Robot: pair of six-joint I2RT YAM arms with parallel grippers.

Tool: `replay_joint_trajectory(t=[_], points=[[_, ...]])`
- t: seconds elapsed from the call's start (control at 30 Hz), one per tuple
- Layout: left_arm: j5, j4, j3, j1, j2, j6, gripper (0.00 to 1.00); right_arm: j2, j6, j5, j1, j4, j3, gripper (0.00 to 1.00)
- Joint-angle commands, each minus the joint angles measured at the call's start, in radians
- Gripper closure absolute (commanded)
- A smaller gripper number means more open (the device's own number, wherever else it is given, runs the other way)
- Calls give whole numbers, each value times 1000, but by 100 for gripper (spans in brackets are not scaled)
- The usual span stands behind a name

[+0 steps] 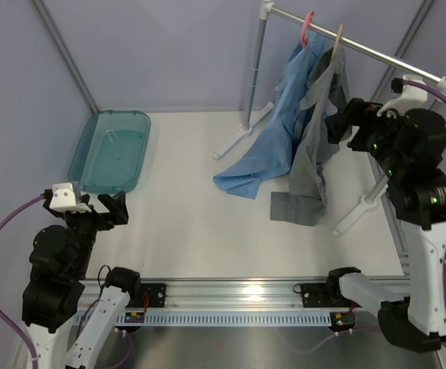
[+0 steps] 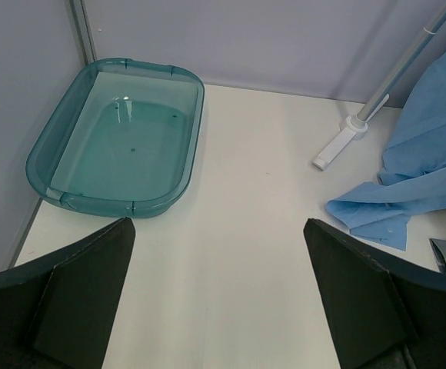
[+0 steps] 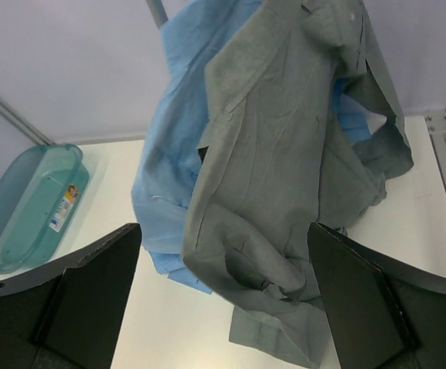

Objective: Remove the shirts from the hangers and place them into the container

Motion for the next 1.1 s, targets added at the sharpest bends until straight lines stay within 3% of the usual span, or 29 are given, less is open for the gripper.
replay_joint_trajectory(t=[0.0,0.13,0.33,0.53,0.77,0.8,1.07], points=[[18,27,-15,-2,3,-11,1,131,28,143,70,-36,75,0],[10,27,-31,-4,-7,-8,1,254,49,274,147,-34,162,1],[15,27,-49,-4,-17,-11,1,403,86,464,165,-34,251,7],[4,27,-55,-4,-22,-13,1,465,70,518,167,10,254,17],[10,26,-54,-4,-22,-16,1,477,60,530,167,25,258,35],[15,27,-54,-4,-23,-15,1,473,57,529,167,32,255,42],[25,26,-46,-2,-20,-18,1,468,20,543,169,39,251,67]])
